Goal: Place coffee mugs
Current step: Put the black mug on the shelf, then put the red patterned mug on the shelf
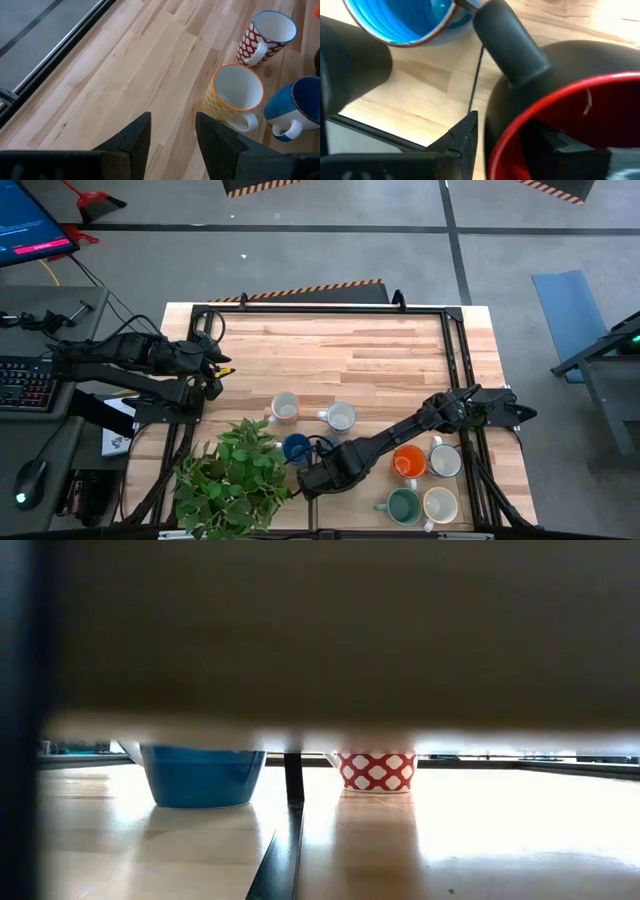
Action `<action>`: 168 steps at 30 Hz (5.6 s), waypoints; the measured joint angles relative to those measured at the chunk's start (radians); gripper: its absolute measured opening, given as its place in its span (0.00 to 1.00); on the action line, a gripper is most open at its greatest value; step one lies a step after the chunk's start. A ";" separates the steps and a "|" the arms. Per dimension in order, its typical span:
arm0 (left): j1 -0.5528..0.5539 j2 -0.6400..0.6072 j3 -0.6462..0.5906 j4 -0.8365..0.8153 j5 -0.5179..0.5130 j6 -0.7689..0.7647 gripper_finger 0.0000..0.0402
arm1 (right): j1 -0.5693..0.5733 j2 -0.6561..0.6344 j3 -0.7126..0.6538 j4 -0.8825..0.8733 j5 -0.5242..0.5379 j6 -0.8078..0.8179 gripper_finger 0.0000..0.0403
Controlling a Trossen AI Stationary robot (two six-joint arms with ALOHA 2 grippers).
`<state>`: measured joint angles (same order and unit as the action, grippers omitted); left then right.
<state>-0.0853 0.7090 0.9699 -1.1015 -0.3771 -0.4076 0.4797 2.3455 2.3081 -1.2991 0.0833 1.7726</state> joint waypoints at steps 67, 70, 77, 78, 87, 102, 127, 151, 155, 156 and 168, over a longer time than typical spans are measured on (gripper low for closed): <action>0.000 0.090 0.000 0.009 0.000 0.073 0.36 | 0.044 -0.166 0.033 -0.042 0.258 -0.984 0.32; 0.000 0.086 0.000 0.009 0.003 0.087 0.36 | 0.032 -0.165 0.033 -0.053 0.229 -1.065 0.32; 0.000 0.075 0.000 0.008 0.031 0.088 0.36 | 0.008 -0.118 0.032 -0.046 0.187 -1.166 0.32; 0.000 0.075 0.000 0.006 0.031 0.088 0.36 | 0.007 -0.109 0.032 -0.044 0.186 -1.180 0.32; 0.000 0.075 0.000 0.006 0.031 0.098 0.36 | 0.004 -0.101 0.032 -0.005 0.121 -1.298 0.32; 0.000 0.076 0.000 0.009 0.030 0.096 0.36 | -0.015 -0.058 0.032 -0.002 0.005 -1.355 0.32; 0.000 0.076 0.000 0.009 0.030 0.097 0.36 | -0.014 -0.059 0.032 -0.158 -0.097 -1.211 0.32; 0.000 0.076 0.000 0.009 0.030 0.095 0.36 | -0.012 -0.060 0.032 -0.273 -0.159 -1.078 0.32; 0.000 0.076 0.000 0.010 0.031 0.095 0.36 | -0.012 -0.060 0.032 -0.273 -0.141 -1.064 0.32; 0.000 0.076 0.000 0.010 0.031 0.095 0.36 | -0.012 -0.060 0.032 -0.274 -0.138 -1.060 0.32; 0.000 0.076 0.000 0.010 0.037 0.085 0.36 | -0.012 -0.060 0.032 -0.273 -0.117 -1.054 0.32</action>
<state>-0.0856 0.7853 0.9703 -1.0919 -0.3401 -0.3222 0.4675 2.2852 2.3405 -1.5723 -0.0335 0.7181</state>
